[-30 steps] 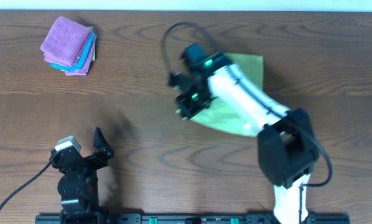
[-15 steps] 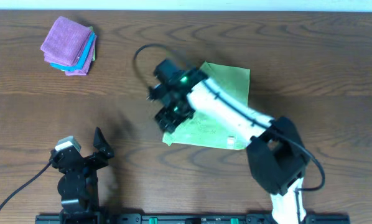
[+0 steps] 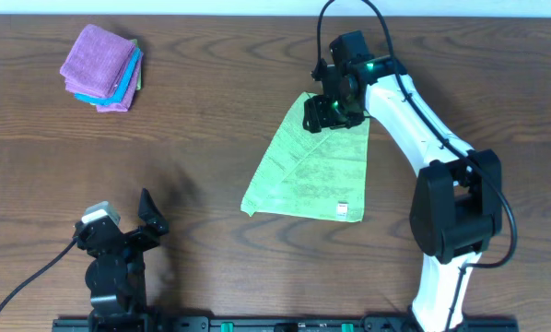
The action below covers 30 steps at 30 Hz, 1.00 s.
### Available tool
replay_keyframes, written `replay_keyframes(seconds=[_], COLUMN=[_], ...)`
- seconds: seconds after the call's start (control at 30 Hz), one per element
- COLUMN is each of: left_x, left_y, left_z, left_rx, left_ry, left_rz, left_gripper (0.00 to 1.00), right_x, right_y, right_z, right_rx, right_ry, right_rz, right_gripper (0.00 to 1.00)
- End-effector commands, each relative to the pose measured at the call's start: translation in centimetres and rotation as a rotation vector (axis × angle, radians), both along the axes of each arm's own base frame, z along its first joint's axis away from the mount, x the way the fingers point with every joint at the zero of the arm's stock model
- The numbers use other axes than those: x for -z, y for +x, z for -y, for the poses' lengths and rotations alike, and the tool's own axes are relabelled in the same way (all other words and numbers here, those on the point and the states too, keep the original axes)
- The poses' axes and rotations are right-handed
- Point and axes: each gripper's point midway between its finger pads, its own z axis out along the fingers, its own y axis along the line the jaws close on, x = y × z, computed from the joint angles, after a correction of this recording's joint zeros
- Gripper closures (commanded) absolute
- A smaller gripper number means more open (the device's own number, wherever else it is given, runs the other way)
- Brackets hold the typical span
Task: Fold the cloth
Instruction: 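Drag the green cloth with the right gripper toward table center, then pull the cloth's top corner outward with the right gripper, release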
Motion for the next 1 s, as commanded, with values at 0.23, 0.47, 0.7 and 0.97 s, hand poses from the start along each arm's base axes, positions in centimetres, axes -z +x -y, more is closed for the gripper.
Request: replay_keyframes(seconds=[0.23,0.47,0.7,0.97], left_x=[1.3,1.3,1.3,1.3], left_y=[-0.1,-0.1,-0.1,-0.1], left_z=[-0.1,-0.1,-0.1,-0.1], left_rx=[-0.01,-0.01,-0.01,-0.01], left_ry=[-0.002,-0.003,-0.003,-0.003], left_rz=[-0.028,-0.028,-0.028,-0.028], left_gripper=[0.05,0.05,0.05,0.05], right_x=[2.9,4.0,5.6,6.5], right_y=[-0.3,0.4,0.4,0.9], right_z=[0.9,2.9,2.7,2.7], right_rx=[0.091,0.145,0.146,0.148], right_ry=[0.036,0.038,0.062,0.065], right_rz=[-0.026,-0.039,-0.073,-0.065], right_gripper=[0.34,0.34,0.39,0.47])
